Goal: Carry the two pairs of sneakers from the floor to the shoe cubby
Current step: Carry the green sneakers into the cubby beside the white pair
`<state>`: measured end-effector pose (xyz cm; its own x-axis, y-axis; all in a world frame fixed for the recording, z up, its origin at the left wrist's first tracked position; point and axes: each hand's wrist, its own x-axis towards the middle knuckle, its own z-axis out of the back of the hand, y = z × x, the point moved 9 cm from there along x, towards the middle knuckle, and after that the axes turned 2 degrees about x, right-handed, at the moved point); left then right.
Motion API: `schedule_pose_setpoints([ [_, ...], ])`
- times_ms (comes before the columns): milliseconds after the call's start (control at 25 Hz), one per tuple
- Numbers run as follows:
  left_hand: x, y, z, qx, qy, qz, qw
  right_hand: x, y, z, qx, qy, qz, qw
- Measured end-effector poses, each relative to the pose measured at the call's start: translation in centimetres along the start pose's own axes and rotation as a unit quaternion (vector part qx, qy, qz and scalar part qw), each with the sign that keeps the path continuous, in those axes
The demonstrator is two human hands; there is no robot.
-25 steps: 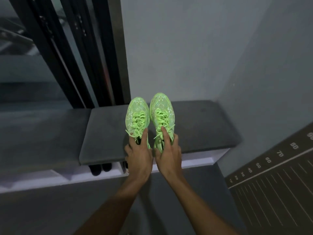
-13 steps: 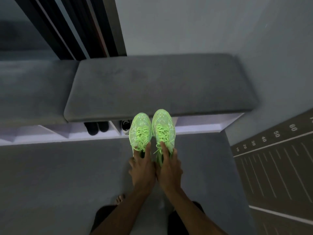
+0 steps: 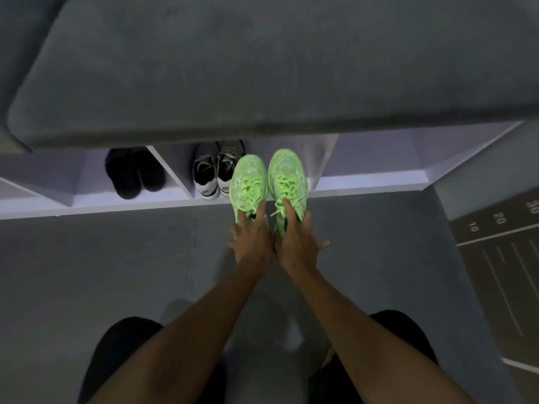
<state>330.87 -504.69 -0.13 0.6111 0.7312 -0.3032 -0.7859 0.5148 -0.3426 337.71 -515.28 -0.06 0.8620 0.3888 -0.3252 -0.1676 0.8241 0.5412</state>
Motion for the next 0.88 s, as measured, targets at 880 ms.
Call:
schedule_pose_setpoints([
  [880, 31.6, -2.2, -15.6, -0.016, -0.097, -0.055, 0.994, 33.5, -4.5, -13.8, 0.057, -0.105, 0.091, 0.989],
])
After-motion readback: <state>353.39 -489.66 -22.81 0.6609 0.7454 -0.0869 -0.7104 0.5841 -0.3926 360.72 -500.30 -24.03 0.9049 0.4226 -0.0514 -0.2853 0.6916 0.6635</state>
